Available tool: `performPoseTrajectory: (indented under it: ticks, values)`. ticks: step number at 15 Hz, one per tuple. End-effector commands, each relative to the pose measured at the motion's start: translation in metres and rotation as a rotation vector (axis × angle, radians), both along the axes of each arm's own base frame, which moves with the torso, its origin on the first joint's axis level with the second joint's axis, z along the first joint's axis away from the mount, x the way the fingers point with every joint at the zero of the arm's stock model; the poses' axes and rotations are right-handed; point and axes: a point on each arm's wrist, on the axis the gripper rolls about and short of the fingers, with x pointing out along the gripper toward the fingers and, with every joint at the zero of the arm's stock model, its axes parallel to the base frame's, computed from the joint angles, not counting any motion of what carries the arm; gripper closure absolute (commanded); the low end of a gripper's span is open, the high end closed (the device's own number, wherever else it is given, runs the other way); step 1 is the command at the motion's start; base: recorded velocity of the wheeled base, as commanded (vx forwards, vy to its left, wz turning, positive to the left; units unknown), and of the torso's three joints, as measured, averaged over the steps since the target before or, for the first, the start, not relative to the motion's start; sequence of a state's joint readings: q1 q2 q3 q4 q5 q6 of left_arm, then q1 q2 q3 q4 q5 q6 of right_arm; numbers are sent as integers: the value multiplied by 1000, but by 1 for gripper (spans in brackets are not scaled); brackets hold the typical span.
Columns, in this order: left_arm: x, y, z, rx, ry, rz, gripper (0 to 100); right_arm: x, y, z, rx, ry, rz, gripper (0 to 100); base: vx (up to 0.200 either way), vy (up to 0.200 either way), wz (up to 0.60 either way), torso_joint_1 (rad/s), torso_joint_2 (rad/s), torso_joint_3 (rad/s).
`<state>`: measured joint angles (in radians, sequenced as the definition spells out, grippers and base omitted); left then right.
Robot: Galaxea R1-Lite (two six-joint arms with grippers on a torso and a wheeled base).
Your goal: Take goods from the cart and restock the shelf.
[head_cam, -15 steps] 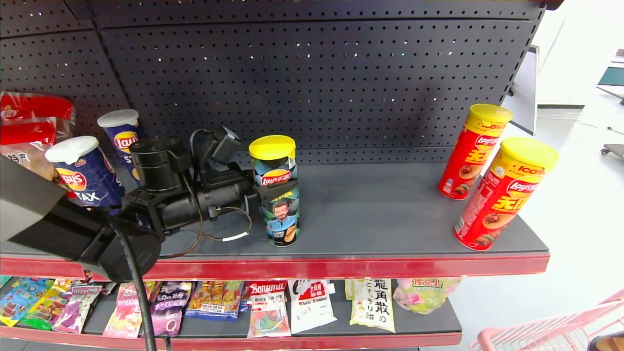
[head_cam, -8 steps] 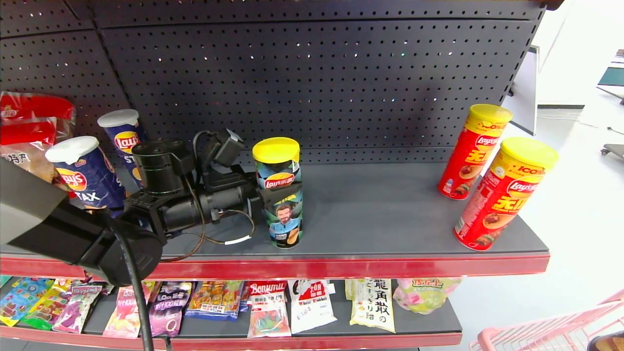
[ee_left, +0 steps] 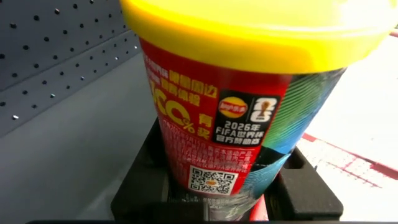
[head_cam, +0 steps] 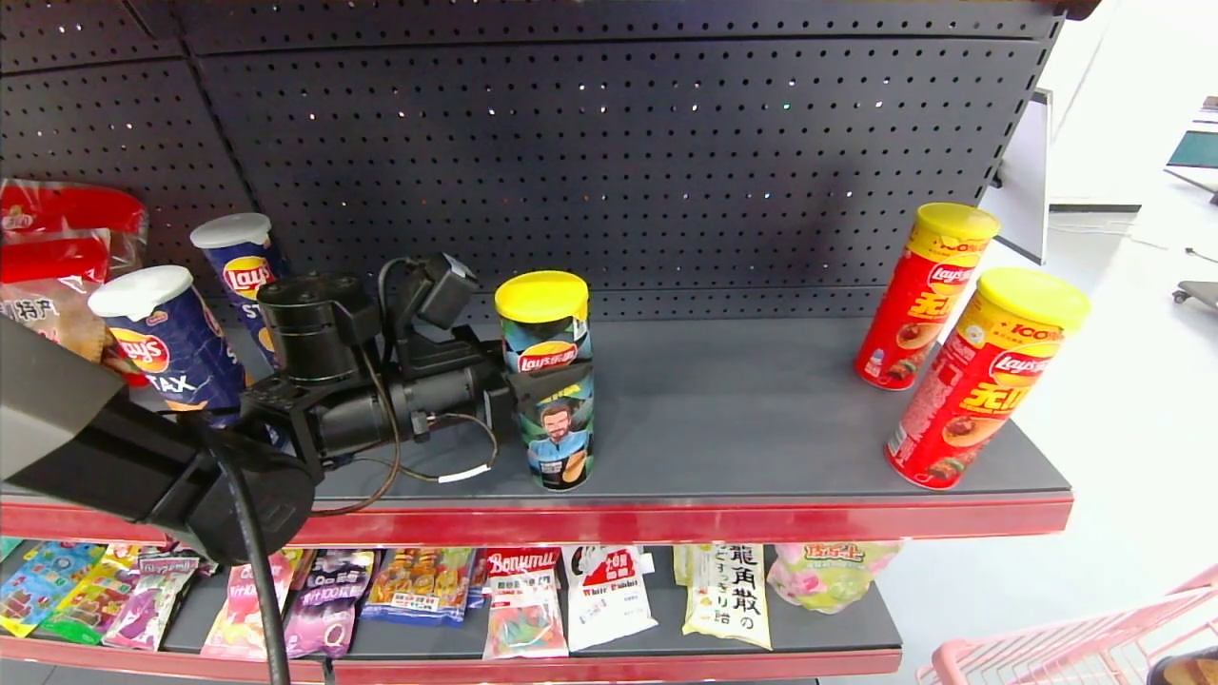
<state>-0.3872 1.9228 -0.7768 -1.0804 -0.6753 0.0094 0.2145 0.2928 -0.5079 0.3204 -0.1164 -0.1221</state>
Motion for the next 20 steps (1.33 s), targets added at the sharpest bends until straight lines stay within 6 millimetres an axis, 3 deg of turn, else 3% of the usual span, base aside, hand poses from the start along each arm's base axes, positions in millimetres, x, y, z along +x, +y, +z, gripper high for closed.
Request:
performPoseTrajectory:
  ticks: [1,6,7,14,17,20]
  values:
    - [-2,1,3,-7,-7,0,100,0,0,0,0,-1,0,100,0,0,0,0,0,0]
    - [-8,3,-9,17,25,1,100,-1,0,1,1,-6,-1,100,0,0,0,0,0,0]
    - [-7,3,-8,18,15,0,0,-1,0,2,2,-10,-6,100,0,0,0,0,0,0]
    - [-9,6,0,7,-26,20,0,-1,0,1,1,-8,-11,100,0,0,0,0,0,0]
    - [-19,14,12,-3,-49,39,0,-1,0,0,1,-5,-11,100,0,0,0,0,0,0]
    - [-38,23,11,4,-32,46,0,-1,0,0,1,-4,-11,100,0,0,0,0,0,0]
